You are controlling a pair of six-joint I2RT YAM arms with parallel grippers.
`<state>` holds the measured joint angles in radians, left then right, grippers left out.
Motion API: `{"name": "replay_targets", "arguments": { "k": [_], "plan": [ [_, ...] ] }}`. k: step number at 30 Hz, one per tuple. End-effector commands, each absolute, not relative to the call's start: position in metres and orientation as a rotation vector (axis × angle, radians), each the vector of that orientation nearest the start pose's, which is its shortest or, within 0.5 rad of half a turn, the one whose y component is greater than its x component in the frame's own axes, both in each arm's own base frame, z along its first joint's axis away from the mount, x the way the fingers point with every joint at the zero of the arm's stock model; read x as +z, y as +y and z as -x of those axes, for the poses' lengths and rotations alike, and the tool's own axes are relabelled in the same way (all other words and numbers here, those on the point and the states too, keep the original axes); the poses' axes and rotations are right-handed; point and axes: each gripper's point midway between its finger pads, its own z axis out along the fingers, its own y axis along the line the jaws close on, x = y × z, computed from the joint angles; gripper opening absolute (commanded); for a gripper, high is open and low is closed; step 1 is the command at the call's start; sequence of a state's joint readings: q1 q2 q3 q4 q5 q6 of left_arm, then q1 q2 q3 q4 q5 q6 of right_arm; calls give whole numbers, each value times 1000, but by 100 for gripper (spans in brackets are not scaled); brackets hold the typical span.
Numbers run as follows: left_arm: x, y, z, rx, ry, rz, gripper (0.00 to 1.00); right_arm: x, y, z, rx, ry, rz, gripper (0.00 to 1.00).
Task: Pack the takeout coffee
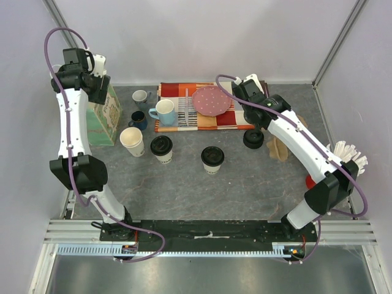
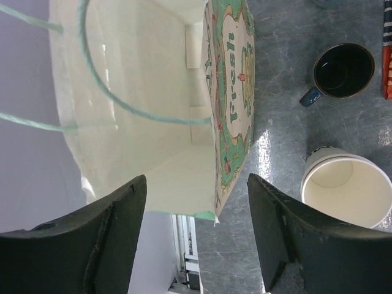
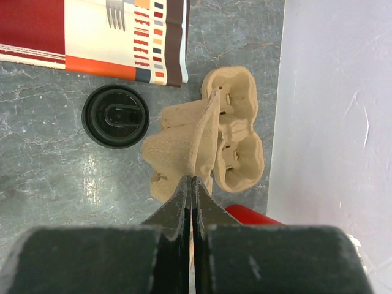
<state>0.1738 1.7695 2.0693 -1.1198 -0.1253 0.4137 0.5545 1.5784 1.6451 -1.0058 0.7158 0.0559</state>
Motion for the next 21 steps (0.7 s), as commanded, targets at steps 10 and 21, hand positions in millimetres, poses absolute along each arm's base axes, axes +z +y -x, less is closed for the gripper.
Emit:
{"name": "replay_targets", "arguments": {
  "k": [10, 21],
  "plan": [
    [268, 119, -439, 369, 2459, -284, 59, 275, 85, -360, -660, 2266, 297, 0],
    [262, 130, -439, 421, 2483, -275, 2, 279, 76, -354, -693, 2244, 286, 0]
  ]
}}
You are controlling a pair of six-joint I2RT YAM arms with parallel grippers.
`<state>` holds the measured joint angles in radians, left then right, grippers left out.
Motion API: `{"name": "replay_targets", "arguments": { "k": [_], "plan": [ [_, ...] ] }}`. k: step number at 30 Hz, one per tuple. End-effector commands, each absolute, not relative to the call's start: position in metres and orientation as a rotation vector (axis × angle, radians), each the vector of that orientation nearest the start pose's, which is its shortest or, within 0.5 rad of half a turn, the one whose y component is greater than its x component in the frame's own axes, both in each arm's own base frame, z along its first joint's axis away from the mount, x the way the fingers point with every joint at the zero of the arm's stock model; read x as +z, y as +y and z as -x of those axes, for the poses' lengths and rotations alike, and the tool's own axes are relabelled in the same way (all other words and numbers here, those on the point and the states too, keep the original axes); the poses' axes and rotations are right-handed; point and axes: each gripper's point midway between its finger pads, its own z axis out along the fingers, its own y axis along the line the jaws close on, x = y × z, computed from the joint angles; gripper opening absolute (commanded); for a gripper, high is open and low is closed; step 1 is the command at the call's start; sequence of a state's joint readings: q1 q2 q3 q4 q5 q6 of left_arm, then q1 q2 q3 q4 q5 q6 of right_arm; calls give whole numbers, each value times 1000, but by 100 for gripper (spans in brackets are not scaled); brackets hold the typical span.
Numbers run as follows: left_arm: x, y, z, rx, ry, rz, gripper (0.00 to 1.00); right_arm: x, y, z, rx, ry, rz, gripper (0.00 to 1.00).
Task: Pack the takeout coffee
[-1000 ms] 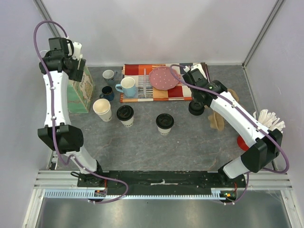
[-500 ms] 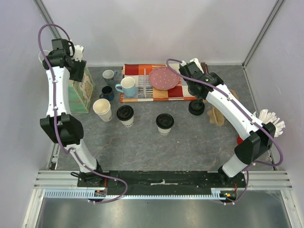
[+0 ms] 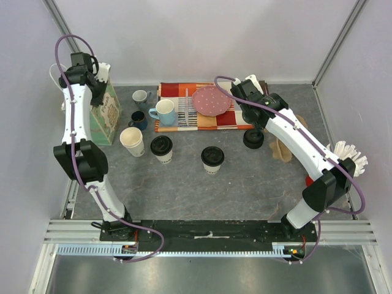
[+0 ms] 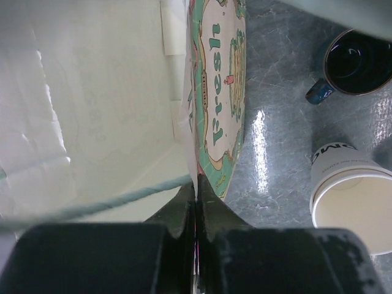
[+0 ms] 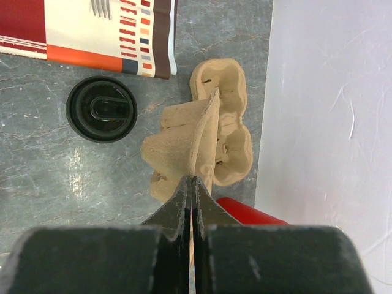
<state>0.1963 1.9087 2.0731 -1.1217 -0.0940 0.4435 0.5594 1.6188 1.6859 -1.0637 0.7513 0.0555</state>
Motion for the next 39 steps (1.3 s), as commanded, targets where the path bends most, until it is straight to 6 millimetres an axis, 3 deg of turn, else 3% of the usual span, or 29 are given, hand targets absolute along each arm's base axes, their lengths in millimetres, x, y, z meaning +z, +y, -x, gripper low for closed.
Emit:
{"name": "replay_targets", "arguments": {
  "k": [1, 10, 13, 16, 17, 22, 23, 28, 31, 35, 39],
  "plan": [
    [267, 131, -438, 433, 2469, -271, 2, 279, 76, -354, -691, 2242, 284, 0],
    [355, 138, -427, 578, 2207, -233, 2, 284, 75, -352, -666, 2214, 271, 0],
    [391, 134, -416, 591, 2102, -215, 2, 288, 75, -354, -658, 2195, 266, 0],
    [426, 117, -403, 536, 1995, -245, 2, 290, 76, -357, -654, 2180, 258, 0],
    [443, 107, -394, 513, 1943, -267, 2, 291, 76, -357, -658, 2175, 257, 0],
    [484, 37, -373, 329, 1765, -464, 2, 302, 70, -367, -635, 2138, 188, 0],
    [491, 13, -369, 287, 1728, -517, 2, 306, 68, -370, -626, 2128, 169, 0],
    [526, -64, -341, 123, 1585, -668, 2, 328, 39, -380, -587, 2100, 42, 0],
    [536, -114, -322, -38, 1512, -777, 2, 338, 22, -380, -577, 2087, -21, 0],
    [539, -159, -296, -212, 1441, -902, 2, 356, -2, -375, -583, 2050, -108, 0],
    [537, -196, -274, -359, 1394, -998, 2, 378, -14, -377, -590, 2000, -118, 0]
  ]
}}
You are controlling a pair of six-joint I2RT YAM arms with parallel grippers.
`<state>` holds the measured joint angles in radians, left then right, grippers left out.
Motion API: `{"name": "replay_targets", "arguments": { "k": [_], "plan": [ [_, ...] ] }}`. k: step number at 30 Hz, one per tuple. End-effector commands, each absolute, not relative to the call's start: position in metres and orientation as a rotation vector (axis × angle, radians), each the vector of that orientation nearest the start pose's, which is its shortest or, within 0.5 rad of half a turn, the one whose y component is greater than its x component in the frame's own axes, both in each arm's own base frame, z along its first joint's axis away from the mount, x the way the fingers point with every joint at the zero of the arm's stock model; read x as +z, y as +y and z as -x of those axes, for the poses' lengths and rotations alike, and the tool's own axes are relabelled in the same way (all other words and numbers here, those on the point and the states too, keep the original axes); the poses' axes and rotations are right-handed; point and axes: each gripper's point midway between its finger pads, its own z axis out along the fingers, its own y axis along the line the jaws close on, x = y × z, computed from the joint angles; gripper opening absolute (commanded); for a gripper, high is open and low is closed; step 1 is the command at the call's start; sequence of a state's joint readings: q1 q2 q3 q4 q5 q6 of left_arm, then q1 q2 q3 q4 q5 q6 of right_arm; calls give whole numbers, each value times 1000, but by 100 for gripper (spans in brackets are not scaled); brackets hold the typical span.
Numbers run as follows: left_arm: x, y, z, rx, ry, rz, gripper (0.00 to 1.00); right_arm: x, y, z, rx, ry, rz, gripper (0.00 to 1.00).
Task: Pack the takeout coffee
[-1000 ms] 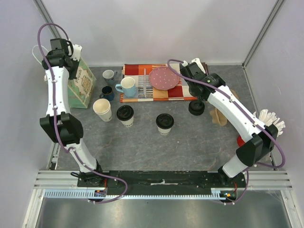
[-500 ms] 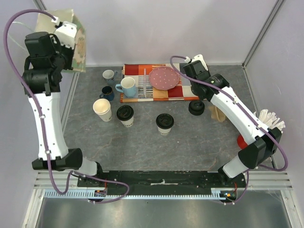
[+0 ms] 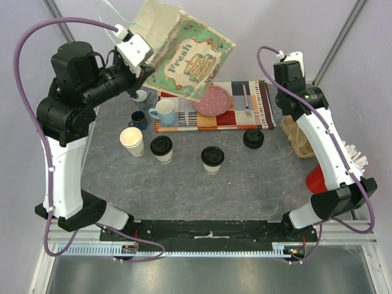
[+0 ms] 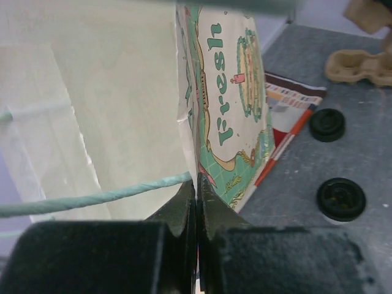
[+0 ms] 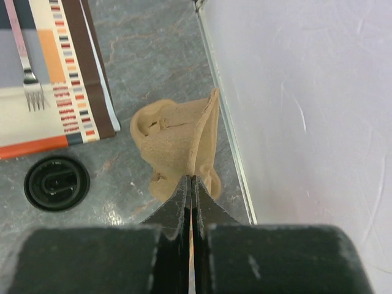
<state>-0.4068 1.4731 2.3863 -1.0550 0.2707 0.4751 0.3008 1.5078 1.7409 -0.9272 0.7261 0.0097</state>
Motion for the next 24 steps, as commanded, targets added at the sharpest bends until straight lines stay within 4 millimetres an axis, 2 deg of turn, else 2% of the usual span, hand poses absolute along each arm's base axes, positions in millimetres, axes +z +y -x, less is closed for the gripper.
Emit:
{"name": "replay_targets", "arguments": {
  "k": [1, 3, 7, 9, 10, 12, 13, 17, 18, 20, 21, 23, 24],
  "plan": [
    [536, -208, -266, -399, 1381, -1030, 2, 389, -19, -377, -608, 1976, -132, 0],
    [532, -221, -257, -450, 1370, -1071, 2, 403, -30, -377, -634, 1943, -164, 0],
    [521, -256, -227, -572, 1338, -1187, 2, 445, -56, -371, -707, 1843, -259, 0],
    [510, -268, -218, -606, 1346, -1237, 2, 467, -69, -366, -728, 1785, -318, 0],
    [505, -278, -207, -633, 1337, -1278, 2, 472, -73, -365, -735, 1769, -332, 0],
    [491, -289, -202, -649, 1356, -1329, 2, 485, -85, -360, -773, 1731, -370, 0],
    [485, -296, -193, -654, 1351, -1368, 2, 491, -89, -358, -783, 1714, -386, 0],
    [462, -316, -176, -639, 1356, -1477, 2, 501, -106, -352, -848, 1675, -426, 0],
    [457, -324, -166, -653, 1342, -1516, 2, 498, -109, -352, -864, 1681, -424, 0],
    [439, -335, -162, -641, 1355, -1576, 2, 499, -115, -350, -879, 1673, -440, 0],
    [430, -345, -151, -649, 1340, -1626, 2, 498, -116, -351, -882, 1676, -438, 0],
    [412, -360, -149, -596, 1334, -1690, 2, 499, -117, -351, -875, 1669, -437, 0],
    [406, -370, -137, -592, 1307, -1732, 2, 499, -117, -352, -872, 1670, -435, 0]
  ]
}}
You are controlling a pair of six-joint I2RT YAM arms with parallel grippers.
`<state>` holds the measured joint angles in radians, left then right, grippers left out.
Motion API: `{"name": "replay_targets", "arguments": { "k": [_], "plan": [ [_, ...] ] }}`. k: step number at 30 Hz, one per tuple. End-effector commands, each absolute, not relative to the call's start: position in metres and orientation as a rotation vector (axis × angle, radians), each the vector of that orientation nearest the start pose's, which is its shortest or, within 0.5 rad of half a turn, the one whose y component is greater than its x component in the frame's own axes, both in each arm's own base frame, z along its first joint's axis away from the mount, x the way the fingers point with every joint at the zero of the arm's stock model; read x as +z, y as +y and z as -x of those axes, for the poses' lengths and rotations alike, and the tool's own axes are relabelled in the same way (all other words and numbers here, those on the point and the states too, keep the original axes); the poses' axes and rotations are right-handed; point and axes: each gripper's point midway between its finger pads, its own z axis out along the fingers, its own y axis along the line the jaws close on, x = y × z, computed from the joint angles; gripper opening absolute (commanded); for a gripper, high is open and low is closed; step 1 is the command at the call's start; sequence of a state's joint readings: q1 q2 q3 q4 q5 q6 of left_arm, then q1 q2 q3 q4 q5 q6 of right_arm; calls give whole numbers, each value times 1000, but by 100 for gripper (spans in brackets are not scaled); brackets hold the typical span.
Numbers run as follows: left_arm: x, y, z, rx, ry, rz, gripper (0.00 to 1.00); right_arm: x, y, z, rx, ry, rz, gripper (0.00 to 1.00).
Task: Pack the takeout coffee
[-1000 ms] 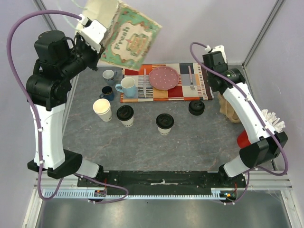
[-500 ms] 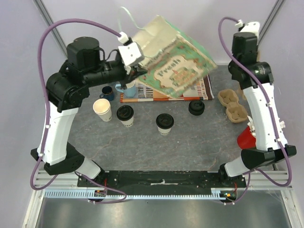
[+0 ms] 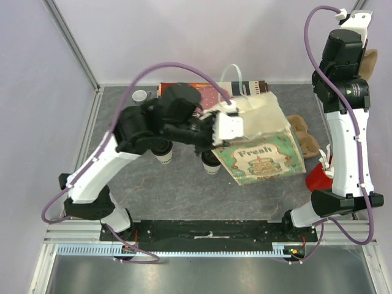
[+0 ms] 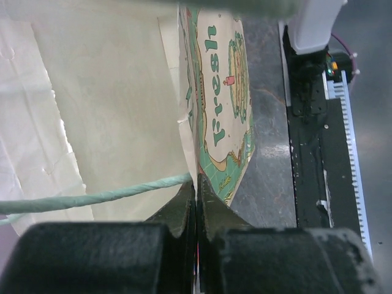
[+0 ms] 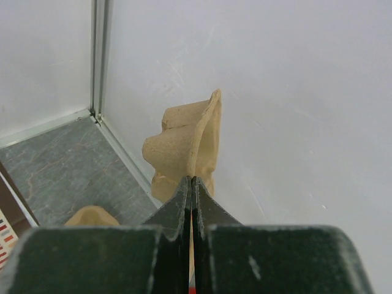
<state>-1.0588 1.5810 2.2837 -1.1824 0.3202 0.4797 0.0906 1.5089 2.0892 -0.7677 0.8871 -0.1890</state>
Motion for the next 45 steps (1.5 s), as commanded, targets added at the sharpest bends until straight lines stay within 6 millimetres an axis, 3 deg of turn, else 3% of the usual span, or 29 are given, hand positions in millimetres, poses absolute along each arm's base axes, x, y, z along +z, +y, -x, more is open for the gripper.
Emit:
{"name": "replay_targets", "arguments": {
  "k": [1, 3, 6, 10, 15, 22, 33, 45],
  "plan": [
    [403, -375, -140, -543, 1297, -1741, 2, 500, -117, -352, -867, 1669, -428, 0],
    [390, -392, -133, -524, 1269, -1794, 2, 500, -116, -353, -858, 1668, -422, 0],
    [373, -406, -137, -455, 1253, -1833, 2, 500, -114, -351, -845, 1665, -411, 0],
    [345, -413, -149, -380, 1279, -1858, 2, 498, -113, -348, -827, 1662, -399, 0],
    [293, -423, -155, -305, 1303, -1937, 2, 494, -110, -350, -808, 1671, -389, 0],
    [255, -426, -170, -181, 1331, -1944, 2, 491, -108, -351, -791, 1677, -374, 0],
    [222, -403, -167, -120, 1409, -1986, 2, 490, -106, -350, -766, 1677, -365, 0],
    [224, -374, -179, 29, 1484, -1940, 2, 490, -101, -351, -733, 1677, -353, 0]
  ]
}}
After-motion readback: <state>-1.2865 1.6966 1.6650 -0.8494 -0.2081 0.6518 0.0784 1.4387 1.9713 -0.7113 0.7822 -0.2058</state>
